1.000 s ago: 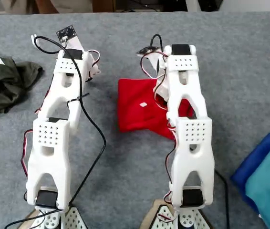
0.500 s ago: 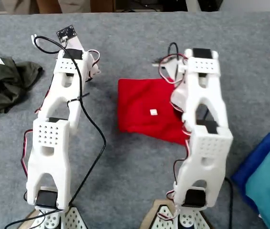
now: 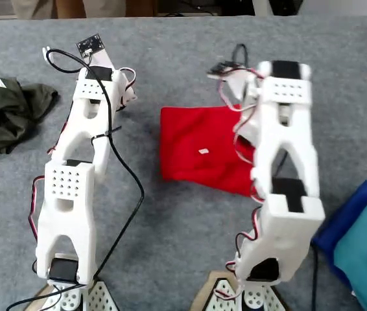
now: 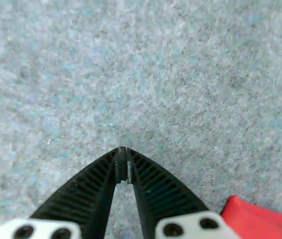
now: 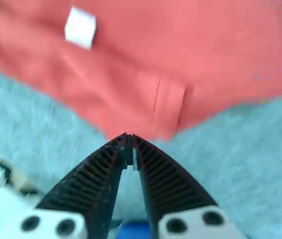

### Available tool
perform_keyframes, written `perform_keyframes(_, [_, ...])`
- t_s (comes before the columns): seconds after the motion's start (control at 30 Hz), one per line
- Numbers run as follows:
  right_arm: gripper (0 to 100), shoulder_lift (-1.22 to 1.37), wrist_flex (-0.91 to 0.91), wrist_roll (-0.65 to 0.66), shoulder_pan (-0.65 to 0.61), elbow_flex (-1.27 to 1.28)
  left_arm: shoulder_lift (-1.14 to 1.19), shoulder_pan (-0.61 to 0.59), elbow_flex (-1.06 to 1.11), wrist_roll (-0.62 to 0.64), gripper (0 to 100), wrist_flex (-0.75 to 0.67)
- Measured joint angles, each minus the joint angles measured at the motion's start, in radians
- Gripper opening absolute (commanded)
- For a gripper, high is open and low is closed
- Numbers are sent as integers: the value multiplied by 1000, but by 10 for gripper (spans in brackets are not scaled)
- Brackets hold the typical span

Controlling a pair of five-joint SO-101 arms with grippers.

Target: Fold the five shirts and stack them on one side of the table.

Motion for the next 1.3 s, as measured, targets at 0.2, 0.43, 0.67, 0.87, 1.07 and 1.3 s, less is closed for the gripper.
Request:
perform_keyframes(0.2, [5, 176, -91, -54, -57, -64, 0, 0, 0, -2, 18, 0])
perform_keyframes(0.43, [5, 273, 54, 41, -55, -91, 0, 0, 0, -2, 18, 0])
perform_keyframes(0.67, [5, 215, 89, 101, -18, -14, 0, 0, 0, -2, 18, 0])
perform_keyframes(0.87, [5, -5, 64, 153, -3, 305, 0, 0, 0, -2, 18, 0])
perform_keyframes(1.07, [5, -245, -38, 164, -3, 466, 0, 0, 0, -2, 18, 0])
perform_keyframes(1.3, [5, -184, -98, 89, -3, 242, 0, 0, 0, -2, 18, 0])
